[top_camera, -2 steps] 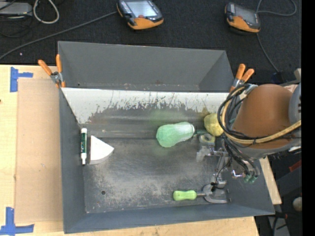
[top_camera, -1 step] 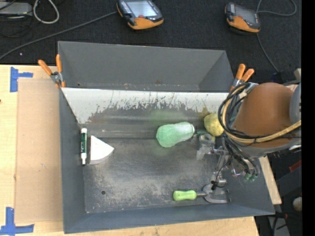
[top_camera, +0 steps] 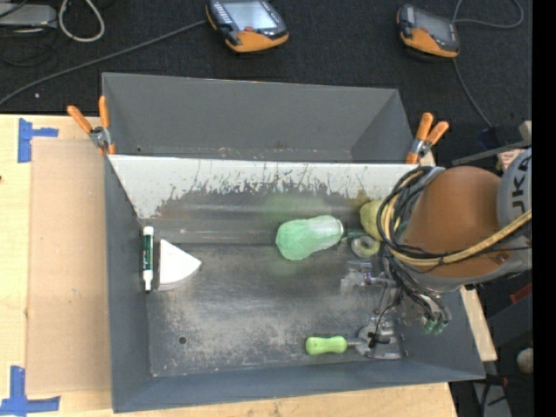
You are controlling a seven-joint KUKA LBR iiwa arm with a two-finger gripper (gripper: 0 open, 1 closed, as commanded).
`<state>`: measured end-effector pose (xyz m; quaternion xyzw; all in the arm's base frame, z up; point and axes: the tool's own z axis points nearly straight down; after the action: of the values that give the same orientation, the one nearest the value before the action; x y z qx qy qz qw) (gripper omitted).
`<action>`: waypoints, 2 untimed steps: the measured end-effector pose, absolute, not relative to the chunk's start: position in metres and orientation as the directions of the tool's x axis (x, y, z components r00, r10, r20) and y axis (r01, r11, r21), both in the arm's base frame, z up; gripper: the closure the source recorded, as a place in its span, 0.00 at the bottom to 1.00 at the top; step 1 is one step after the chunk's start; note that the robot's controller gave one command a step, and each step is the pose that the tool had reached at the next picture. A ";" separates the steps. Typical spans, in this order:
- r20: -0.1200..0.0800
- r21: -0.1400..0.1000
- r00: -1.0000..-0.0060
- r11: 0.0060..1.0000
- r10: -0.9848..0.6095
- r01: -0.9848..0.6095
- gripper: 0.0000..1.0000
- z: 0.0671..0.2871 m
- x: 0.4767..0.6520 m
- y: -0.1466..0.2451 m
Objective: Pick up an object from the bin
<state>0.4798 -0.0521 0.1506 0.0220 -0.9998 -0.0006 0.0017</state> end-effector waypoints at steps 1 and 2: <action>0.002 0.001 -0.970 0.970 -0.241 -0.241 0.00 0.135 0.473 -0.041; 0.006 0.002 -0.989 0.989 -0.150 -0.150 0.00 0.100 0.470 -0.036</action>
Offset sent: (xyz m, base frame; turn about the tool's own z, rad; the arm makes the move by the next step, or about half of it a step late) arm -0.0103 0.0193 -0.0606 -0.0876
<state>0.4704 -0.0355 0.1000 0.0754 -0.9971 -0.0009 0.0032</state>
